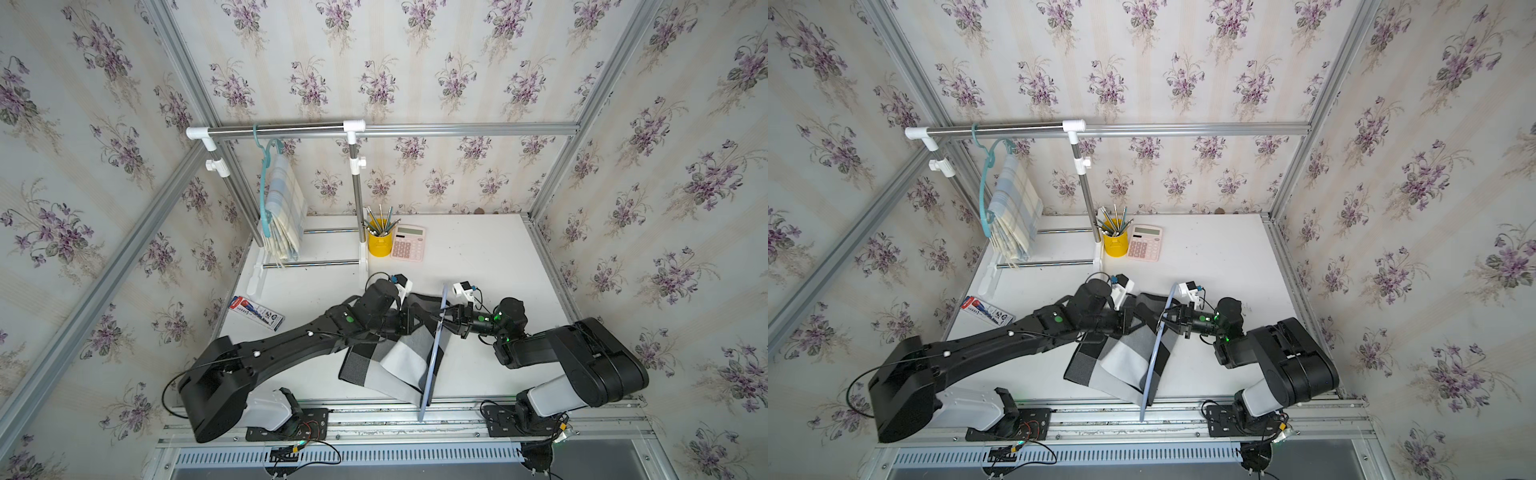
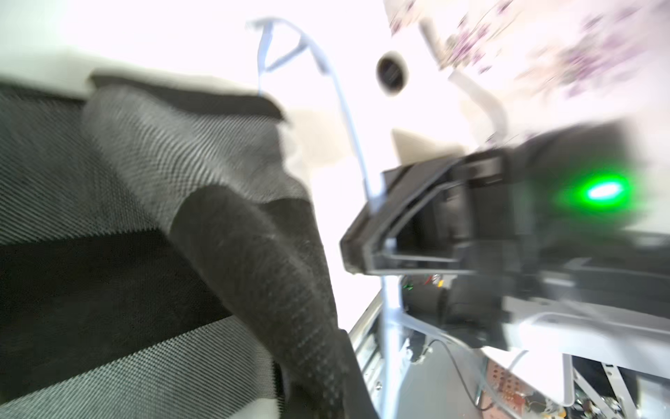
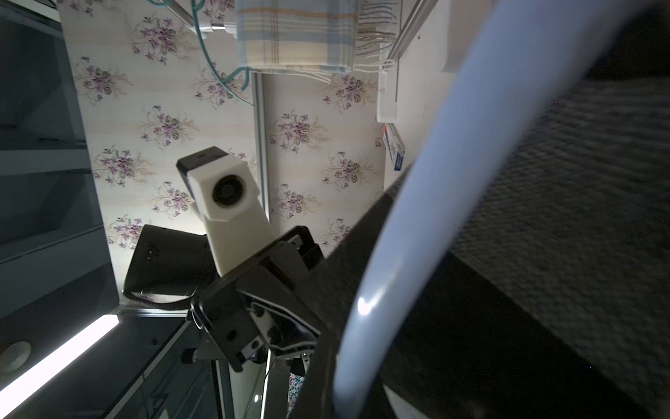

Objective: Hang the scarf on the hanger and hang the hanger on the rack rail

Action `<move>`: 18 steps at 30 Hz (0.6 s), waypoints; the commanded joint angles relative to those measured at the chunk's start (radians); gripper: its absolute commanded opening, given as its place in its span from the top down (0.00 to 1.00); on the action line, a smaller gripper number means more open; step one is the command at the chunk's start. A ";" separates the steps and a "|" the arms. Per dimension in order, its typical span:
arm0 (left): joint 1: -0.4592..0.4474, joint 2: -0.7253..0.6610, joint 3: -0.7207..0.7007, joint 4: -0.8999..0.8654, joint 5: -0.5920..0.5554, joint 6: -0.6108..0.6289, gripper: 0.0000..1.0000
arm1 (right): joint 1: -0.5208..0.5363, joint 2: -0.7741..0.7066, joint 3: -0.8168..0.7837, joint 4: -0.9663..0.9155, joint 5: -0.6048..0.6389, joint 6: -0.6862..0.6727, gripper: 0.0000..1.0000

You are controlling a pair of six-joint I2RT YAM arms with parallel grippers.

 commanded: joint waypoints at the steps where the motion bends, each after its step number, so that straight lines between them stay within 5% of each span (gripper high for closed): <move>1: 0.049 -0.086 0.066 -0.226 -0.056 0.071 1.00 | 0.013 0.052 0.023 0.356 -0.016 0.223 1.00; 8: 0.211 -0.160 0.088 -0.382 0.036 0.138 1.00 | 0.080 0.067 0.049 0.357 0.006 0.205 1.00; 18: 0.354 -0.048 -0.154 -0.190 0.173 0.153 1.00 | 0.095 -0.102 0.060 0.359 0.014 0.367 1.00</move>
